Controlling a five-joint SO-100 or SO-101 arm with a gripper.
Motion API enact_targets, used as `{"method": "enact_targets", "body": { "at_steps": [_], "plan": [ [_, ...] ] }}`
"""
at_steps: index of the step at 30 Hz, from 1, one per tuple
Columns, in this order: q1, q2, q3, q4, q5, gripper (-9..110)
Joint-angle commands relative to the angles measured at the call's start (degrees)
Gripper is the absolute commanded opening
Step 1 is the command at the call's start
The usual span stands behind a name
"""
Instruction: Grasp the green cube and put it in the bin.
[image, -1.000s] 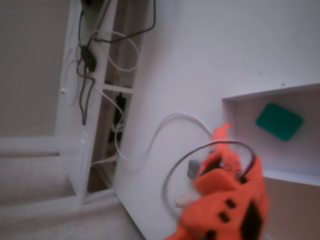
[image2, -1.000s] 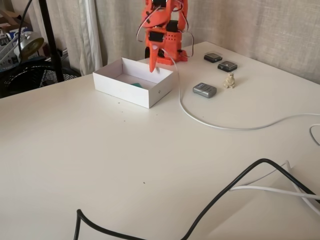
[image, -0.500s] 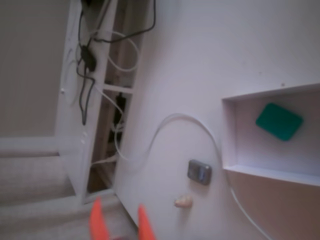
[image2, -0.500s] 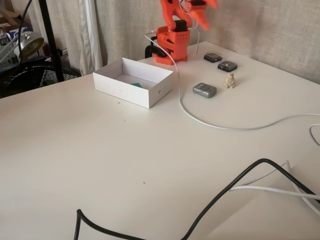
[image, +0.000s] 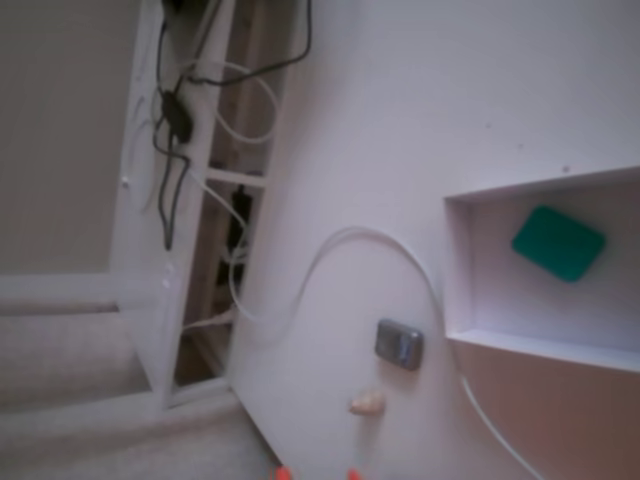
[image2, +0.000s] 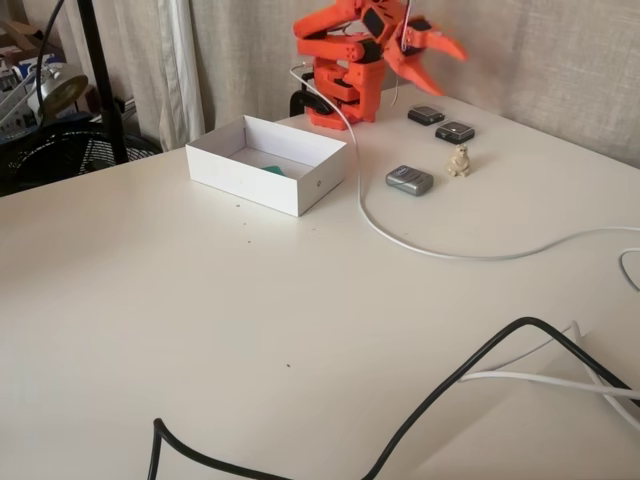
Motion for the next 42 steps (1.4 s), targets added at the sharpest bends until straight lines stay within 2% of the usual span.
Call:
{"method": "enact_targets", "body": {
  "at_steps": [1,9,11,13,42],
  "plan": [
    [-0.09,0.97,1.67,0.62,-0.35,28],
    [-0.09,0.97,5.62,2.72,-2.29,24],
    [-0.09,0.97,5.36,3.60,-2.55,11],
    [-0.09,0.97,5.27,4.13,-2.81,-8],
    [0.00,0.97,4.83,5.27,-2.90,-8]
  ]
}}
